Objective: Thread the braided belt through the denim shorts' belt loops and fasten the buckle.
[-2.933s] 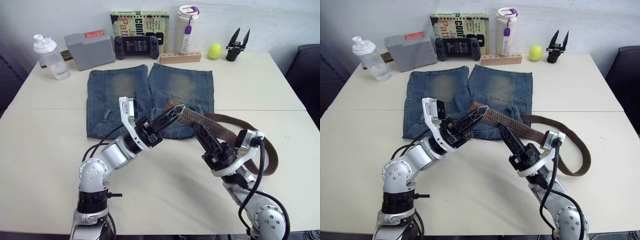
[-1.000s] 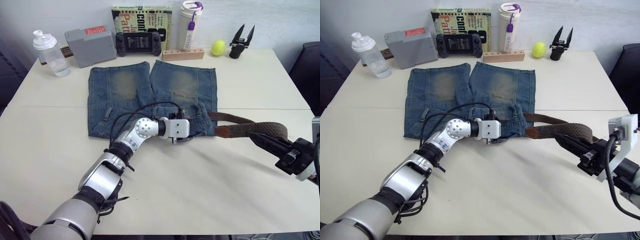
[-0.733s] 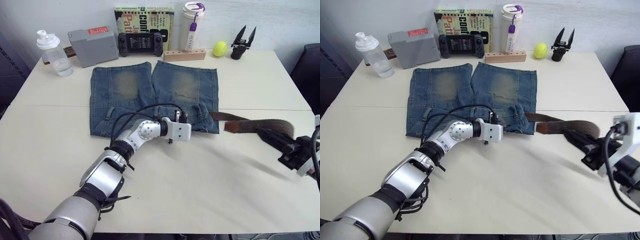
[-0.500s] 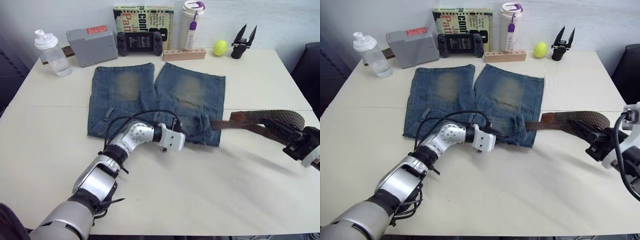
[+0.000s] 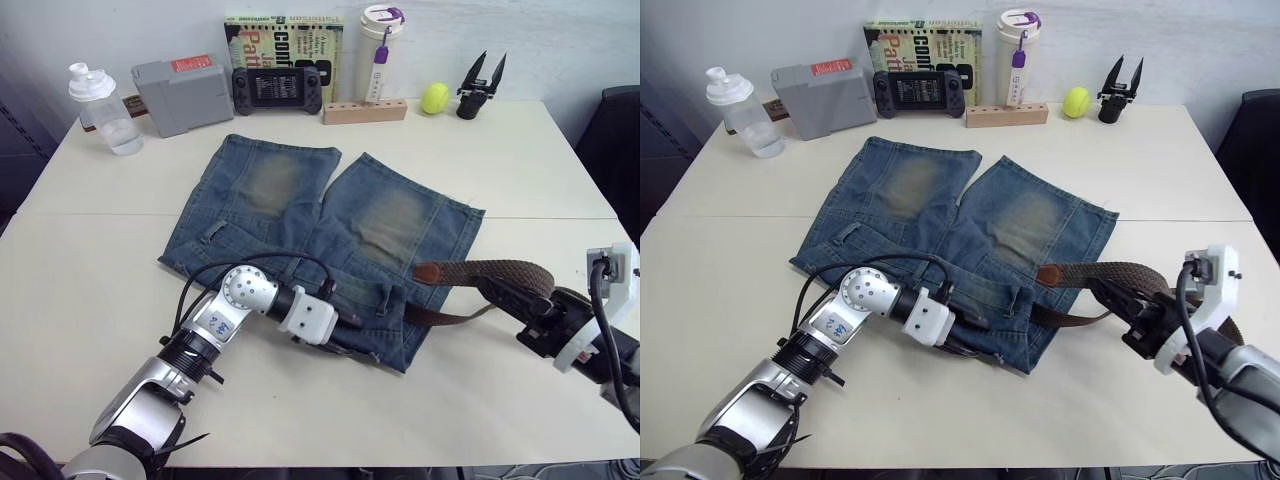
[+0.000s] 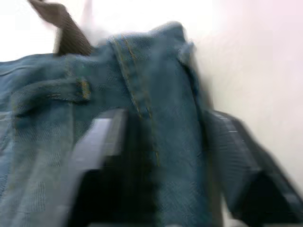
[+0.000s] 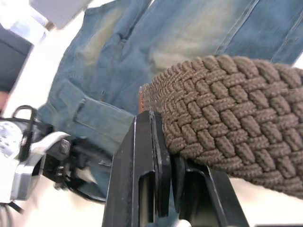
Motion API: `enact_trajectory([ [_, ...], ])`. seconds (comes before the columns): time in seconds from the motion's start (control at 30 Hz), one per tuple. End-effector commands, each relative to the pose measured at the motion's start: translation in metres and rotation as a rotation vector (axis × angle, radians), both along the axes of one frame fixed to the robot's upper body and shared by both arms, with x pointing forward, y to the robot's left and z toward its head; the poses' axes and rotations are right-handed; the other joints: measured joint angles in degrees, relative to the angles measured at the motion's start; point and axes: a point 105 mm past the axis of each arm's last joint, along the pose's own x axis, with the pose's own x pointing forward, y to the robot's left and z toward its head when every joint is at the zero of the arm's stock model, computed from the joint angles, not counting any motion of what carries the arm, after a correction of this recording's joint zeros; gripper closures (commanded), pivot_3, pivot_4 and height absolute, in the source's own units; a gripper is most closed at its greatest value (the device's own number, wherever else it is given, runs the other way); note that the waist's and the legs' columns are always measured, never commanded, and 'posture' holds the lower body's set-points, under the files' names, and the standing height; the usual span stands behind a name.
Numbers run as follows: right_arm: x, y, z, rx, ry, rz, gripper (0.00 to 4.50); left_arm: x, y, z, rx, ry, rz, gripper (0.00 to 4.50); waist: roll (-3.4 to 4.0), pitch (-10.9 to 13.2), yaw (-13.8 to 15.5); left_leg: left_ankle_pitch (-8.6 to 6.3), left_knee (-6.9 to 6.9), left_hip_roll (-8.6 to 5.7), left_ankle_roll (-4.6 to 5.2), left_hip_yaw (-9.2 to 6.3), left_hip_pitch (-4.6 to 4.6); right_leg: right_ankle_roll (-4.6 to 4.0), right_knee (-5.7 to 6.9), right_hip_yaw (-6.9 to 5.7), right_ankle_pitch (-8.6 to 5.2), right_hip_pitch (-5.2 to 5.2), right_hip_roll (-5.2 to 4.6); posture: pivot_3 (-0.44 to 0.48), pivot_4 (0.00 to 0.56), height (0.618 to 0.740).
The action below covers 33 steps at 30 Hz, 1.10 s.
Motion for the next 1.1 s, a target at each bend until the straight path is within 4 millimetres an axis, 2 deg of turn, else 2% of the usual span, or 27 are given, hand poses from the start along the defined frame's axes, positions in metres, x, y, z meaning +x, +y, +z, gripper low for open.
enact_trajectory([
  [0.03,-0.007,0.011,0.003,0.048,-0.003,-0.011,4.50,0.018,0.013,0.054,-0.110,0.078,0.114,0.16,0.00,0.0,0.0,0.01,0.02,0.00,-0.01,-0.01,-0.01,0.00,0.03,-0.01,0.00,0.00,0.02,0.000,0.150,0.696],
  [0.1,-0.010,0.014,-0.002,0.072,0.018,-0.018,4.50,0.025,0.025,0.073,-0.127,0.113,0.165,0.07,0.00,0.0,-0.1,0.03,0.02,0.00,-0.04,-0.03,0.00,0.00,0.07,-0.01,0.00,0.00,0.06,0.000,0.150,0.696],
  [0.2,-0.011,0.016,-0.008,0.105,0.049,-0.032,4.50,0.027,0.041,0.083,-0.093,0.161,0.214,0.07,0.07,0.0,-0.1,0.05,0.01,0.01,-0.06,-0.03,0.03,-0.01,0.07,-0.01,-0.01,0.01,0.11,0.000,0.150,0.696],
  [0.5,-0.006,0.020,-0.034,0.169,0.167,-0.068,4.50,0.024,0.069,0.073,-0.005,0.152,0.332,0.07,0.09,-0.1,0.0,0.06,0.02,0.02,-0.09,0.02,0.11,-0.03,0.05,0.06,-0.03,0.06,0.13,0.000,0.150,0.696],
  [0.7,-0.008,0.025,-0.048,0.184,0.218,-0.066,4.50,0.022,0.073,0.073,-0.009,0.159,0.356,0.07,0.09,-0.1,0.1,0.05,0.02,0.01,-0.10,0.02,0.10,-0.03,0.04,0.07,-0.03,0.07,0.11,0.000,0.150,0.696],
  [0.9,0.004,0.025,-0.050,0.188,0.201,-0.083,4.50,0.017,0.077,0.077,-0.026,0.175,0.372,0.07,0.10,-0.1,-0.1,0.06,0.01,0.01,-0.11,0.02,0.11,-0.03,0.08,0.08,-0.03,0.03,0.11,0.000,0.150,0.696],
  [1.1,0.013,0.039,-0.059,0.198,0.221,-0.053,4.50,0.016,0.098,0.089,-0.037,0.162,0.438,0.07,0.10,-0.1,-0.2,0.08,-0.01,0.02,-0.18,0.06,0.10,-0.14,0.20,0.13,-0.09,-0.10,0.12,0.000,0.150,0.696],
])
